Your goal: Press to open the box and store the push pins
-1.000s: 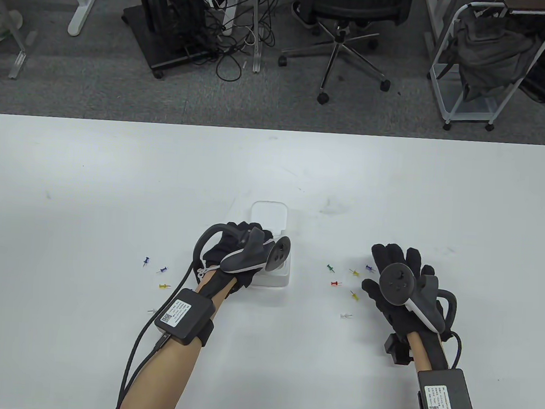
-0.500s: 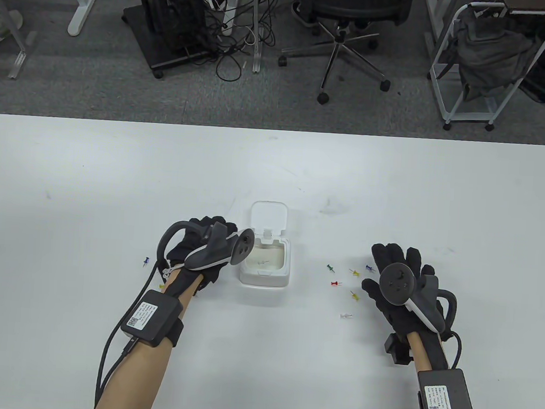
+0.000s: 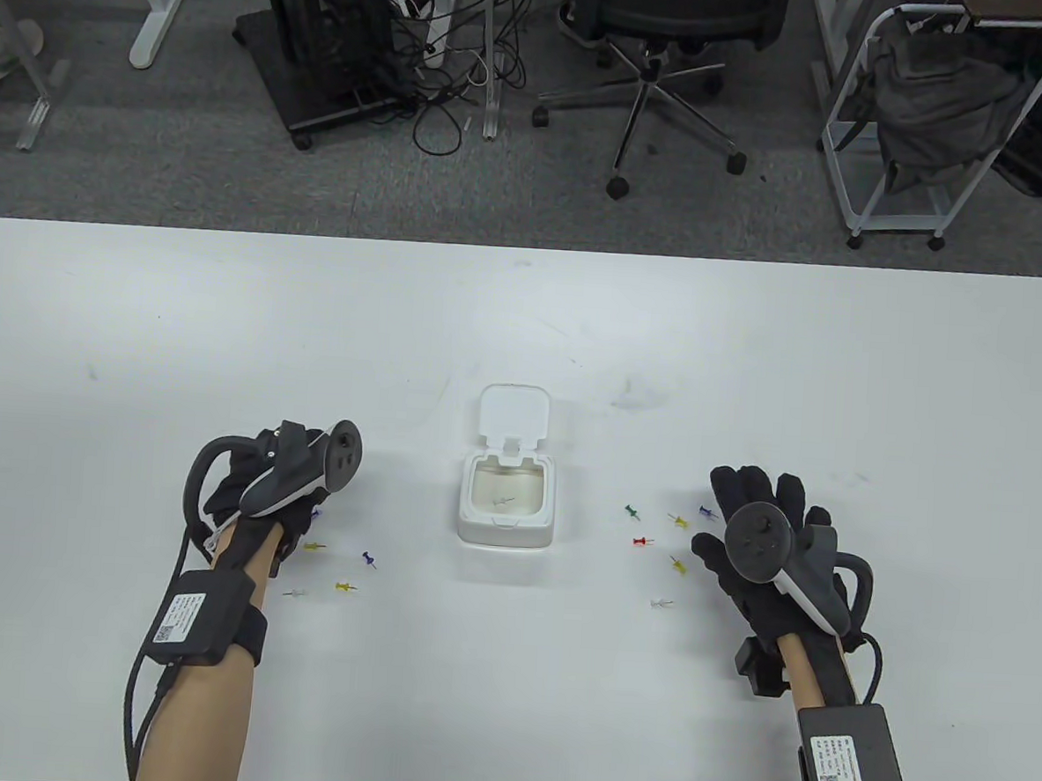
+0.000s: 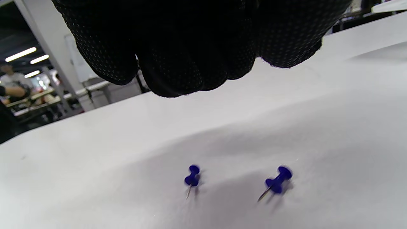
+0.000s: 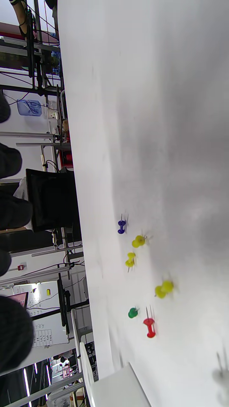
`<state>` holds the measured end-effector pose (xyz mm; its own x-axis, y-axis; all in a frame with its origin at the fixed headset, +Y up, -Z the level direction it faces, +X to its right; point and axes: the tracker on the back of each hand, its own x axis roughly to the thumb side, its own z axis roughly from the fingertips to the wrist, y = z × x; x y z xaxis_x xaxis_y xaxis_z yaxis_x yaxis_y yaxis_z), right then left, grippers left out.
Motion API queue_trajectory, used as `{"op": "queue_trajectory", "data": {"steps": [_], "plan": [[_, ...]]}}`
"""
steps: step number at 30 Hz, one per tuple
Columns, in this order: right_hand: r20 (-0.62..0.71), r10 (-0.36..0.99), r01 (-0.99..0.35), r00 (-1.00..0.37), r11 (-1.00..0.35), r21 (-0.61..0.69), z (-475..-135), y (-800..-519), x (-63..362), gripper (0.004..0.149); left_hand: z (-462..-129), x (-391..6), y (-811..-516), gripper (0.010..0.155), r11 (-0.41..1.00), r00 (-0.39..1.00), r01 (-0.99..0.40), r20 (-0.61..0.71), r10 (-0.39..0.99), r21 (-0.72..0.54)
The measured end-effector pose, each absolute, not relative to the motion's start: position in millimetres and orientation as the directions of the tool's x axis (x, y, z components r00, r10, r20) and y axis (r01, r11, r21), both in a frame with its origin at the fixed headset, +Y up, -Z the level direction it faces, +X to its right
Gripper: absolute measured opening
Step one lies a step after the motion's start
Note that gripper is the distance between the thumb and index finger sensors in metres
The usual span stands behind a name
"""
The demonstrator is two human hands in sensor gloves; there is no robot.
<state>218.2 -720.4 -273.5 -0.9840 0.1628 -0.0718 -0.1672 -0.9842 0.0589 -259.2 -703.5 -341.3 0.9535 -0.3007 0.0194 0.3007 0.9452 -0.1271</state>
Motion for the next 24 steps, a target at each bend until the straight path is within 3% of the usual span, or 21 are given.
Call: {"op": "queue_trajectory", "data": {"steps": [14, 24], "plan": [[-0.072, 0.164, -0.169, -0.984, -0.984, 0.059, -273, -720, 218, 0.072, -335, -294, -739, 0.05, 0.921, 0.94, 0.312, -0.064, -0.335, -0.233], [-0.074, 0.163, -0.168, -0.984, -0.984, 0.062, -273, -720, 218, 0.072, -334, -291, -746, 0.041, 0.914, 0.924, 0.358, -0.065, -0.376, -0.193]]}}
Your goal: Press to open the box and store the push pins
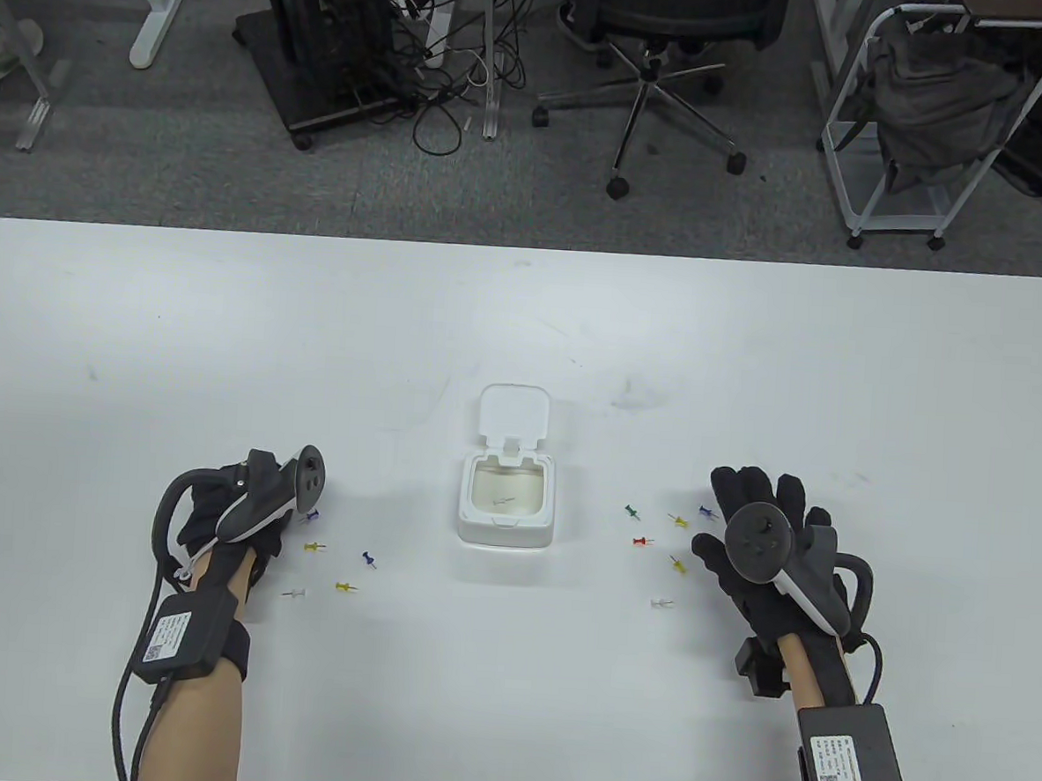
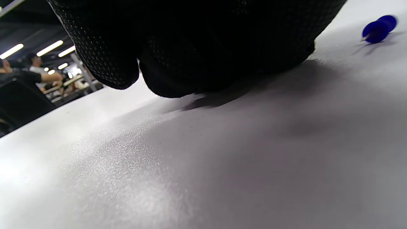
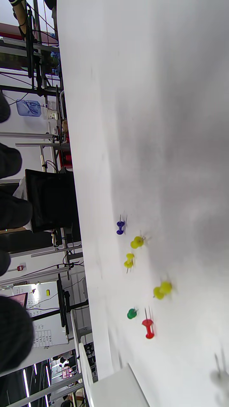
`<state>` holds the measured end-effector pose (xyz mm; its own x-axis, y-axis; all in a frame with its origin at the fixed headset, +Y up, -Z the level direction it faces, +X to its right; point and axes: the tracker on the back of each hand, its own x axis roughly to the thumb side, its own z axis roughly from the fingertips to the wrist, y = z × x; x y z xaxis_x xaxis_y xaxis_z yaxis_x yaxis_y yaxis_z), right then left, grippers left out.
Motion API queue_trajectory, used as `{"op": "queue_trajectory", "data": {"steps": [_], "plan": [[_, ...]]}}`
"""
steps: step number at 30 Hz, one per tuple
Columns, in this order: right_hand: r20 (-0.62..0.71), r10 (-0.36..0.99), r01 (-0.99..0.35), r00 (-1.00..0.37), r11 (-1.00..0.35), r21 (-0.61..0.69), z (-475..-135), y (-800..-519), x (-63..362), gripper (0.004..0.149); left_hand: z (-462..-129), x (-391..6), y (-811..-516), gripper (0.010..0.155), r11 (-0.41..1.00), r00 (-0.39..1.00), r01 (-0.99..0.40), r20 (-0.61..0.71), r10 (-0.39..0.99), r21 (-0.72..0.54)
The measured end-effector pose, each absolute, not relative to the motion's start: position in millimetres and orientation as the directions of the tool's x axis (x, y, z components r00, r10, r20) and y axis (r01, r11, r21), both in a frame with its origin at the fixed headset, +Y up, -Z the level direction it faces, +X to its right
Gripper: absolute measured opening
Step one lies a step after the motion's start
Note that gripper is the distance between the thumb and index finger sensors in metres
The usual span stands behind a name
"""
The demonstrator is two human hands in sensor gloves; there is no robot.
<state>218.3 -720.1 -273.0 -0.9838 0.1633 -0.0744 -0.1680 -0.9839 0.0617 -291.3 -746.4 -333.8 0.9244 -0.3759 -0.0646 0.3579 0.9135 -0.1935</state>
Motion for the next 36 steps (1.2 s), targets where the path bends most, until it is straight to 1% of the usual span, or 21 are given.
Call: {"op": "queue_trajectory", "data": {"steps": [9, 19, 27, 36], "plan": [[-0.076, 0.163, -0.168, -0.984, -0.984, 0.065, -273, -720, 218, 0.072, -333, -289, -747, 0.04, 0.907, 0.92, 0.372, -0.049, -0.388, -0.196], [-0.074, 0.163, -0.168, -0.984, -0.984, 0.065, -273, -720, 218, 0.072, -332, -288, -742, 0.04, 0.926, 0.943, 0.313, -0.046, -0.329, -0.211], [-0.071, 0.165, -0.17, -0.984, -0.984, 0.062, -273, -720, 218, 0.072, -336, -260, -719, 0.041, 0.941, 0.951, 0.308, 0.014, -0.309, -0.14], [-0.07, 0.166, -0.17, -0.984, -0.984, 0.059, -273, -720, 218, 0.072, -342, -207, -693, 0.041, 0.952, 0.947, 0.302, 0.127, -0.294, -0.053]]}}
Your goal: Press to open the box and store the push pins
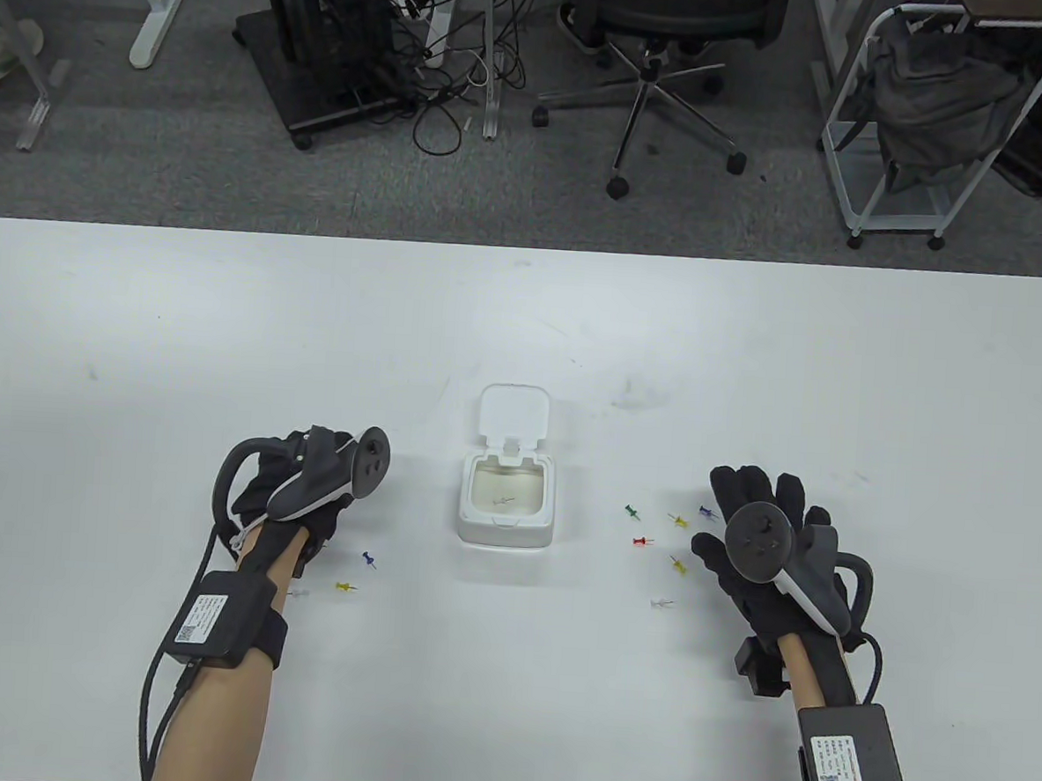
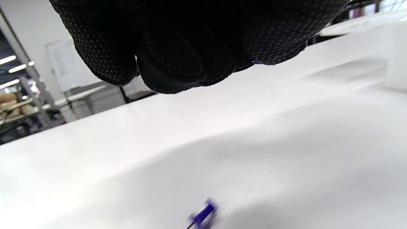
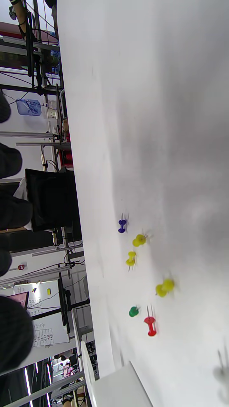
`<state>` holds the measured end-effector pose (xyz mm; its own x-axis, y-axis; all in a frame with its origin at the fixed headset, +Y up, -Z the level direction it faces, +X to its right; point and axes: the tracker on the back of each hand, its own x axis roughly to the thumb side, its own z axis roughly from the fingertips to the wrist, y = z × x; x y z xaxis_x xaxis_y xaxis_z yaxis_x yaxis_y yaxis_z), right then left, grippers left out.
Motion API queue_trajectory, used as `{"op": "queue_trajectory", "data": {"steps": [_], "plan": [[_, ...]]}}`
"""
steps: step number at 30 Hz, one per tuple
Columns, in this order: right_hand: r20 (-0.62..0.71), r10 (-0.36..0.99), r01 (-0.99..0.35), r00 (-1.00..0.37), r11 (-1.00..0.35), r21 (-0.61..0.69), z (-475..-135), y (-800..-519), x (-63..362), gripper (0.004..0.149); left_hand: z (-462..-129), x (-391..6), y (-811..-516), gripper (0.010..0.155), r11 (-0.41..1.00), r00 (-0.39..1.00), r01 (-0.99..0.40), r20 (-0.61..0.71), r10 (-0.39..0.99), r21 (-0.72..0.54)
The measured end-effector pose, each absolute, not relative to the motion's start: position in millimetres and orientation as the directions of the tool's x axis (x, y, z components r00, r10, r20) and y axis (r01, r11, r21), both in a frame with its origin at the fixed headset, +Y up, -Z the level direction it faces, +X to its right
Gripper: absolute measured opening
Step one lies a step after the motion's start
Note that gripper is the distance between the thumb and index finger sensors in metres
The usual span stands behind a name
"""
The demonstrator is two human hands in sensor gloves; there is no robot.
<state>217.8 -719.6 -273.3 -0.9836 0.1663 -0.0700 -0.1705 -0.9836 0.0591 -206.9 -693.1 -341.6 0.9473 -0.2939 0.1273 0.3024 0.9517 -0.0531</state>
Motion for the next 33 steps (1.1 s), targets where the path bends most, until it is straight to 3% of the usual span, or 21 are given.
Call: {"op": "queue_trajectory", "data": {"steps": [19, 30, 33], "plan": [[-0.068, 0.169, -0.173, -0.983, -0.983, 0.055, -273, -719, 218, 0.072, -336, -85, -678, 0.041, 0.964, 0.883, 0.262, 0.392, -0.258, 0.043], [-0.068, 0.167, -0.171, -0.984, -0.984, 0.053, -273, -719, 218, 0.073, -336, -73, -683, 0.041, 0.963, 0.871, 0.267, 0.417, -0.258, 0.038], [-0.068, 0.168, -0.172, -0.983, -0.984, 0.054, -273, -719, 218, 0.073, -336, -75, -683, 0.047, 0.965, 0.876, 0.26, 0.413, -0.251, 0.036]]}}
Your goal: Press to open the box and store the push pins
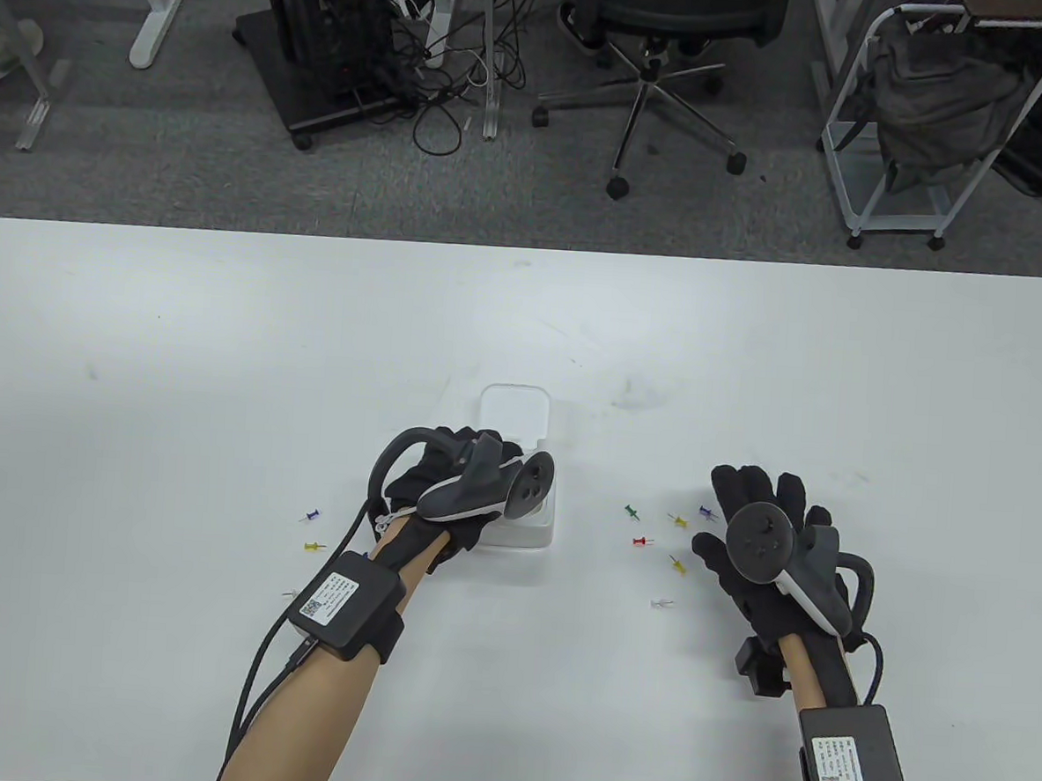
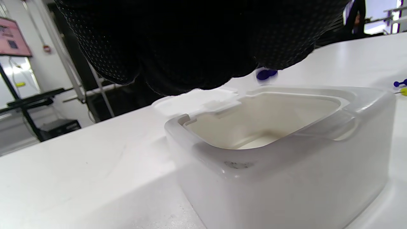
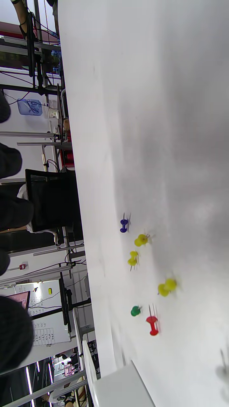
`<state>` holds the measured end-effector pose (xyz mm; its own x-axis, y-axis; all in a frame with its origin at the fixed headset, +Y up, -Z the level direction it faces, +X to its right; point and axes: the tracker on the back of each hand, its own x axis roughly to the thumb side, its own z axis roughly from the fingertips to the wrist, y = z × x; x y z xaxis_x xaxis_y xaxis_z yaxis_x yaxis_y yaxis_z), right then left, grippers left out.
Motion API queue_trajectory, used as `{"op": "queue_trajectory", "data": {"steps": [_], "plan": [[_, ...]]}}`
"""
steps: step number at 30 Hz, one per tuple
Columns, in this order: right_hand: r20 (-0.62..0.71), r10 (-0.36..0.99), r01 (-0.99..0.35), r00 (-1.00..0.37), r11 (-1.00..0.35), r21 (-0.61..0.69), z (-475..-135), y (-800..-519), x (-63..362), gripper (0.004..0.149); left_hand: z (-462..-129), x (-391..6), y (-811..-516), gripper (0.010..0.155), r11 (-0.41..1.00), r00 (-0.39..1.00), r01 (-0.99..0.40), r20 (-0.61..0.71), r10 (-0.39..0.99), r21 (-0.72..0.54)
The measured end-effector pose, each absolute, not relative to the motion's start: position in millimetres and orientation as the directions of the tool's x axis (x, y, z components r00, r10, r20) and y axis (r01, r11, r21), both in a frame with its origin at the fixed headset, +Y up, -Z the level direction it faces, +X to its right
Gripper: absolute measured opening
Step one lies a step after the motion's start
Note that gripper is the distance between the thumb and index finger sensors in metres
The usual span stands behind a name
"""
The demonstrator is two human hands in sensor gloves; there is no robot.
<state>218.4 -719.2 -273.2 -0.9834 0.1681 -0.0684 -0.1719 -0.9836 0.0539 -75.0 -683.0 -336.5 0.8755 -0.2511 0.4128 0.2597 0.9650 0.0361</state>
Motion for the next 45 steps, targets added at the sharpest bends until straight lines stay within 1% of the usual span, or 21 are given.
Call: {"op": "queue_trajectory", "data": {"steps": [3, 10, 20, 27, 33, 39, 45], "plan": [[-0.069, 0.168, -0.171, -0.983, -0.984, 0.052, -273, -719, 218, 0.073, -337, -77, -682, 0.051, 0.966, 0.878, 0.257, 0.408, -0.249, 0.038], [-0.069, 0.168, -0.171, -0.983, -0.984, 0.054, -273, -719, 218, 0.072, -337, -91, -679, 0.051, 0.958, 0.88, 0.28, 0.384, -0.28, 0.057], [-0.066, 0.168, -0.171, -0.984, -0.984, 0.053, -273, -719, 218, 0.072, -339, -142, -682, 0.051, 0.945, 0.9, 0.325, 0.298, -0.318, 0.029], [-0.064, 0.167, -0.171, -0.984, -0.984, 0.055, -273, -719, 218, 0.073, -334, -184, -695, 0.051, 0.939, 0.912, 0.344, 0.241, -0.332, -0.008], [-0.065, 0.168, -0.171, -0.984, -0.984, 0.056, -273, -719, 218, 0.072, -329, -219, -713, 0.051, 0.94, 0.93, 0.334, 0.186, -0.318, -0.063], [-0.066, 0.165, -0.169, -0.984, -0.984, 0.059, -273, -719, 218, 0.072, -325, -244, -727, 0.051, 0.938, 0.939, 0.329, 0.144, -0.313, -0.106], [-0.068, 0.166, -0.17, -0.984, -0.984, 0.061, -273, -719, 218, 0.072, -324, -260, -740, 0.048, 0.929, 0.94, 0.337, 0.113, -0.323, -0.149]]}}
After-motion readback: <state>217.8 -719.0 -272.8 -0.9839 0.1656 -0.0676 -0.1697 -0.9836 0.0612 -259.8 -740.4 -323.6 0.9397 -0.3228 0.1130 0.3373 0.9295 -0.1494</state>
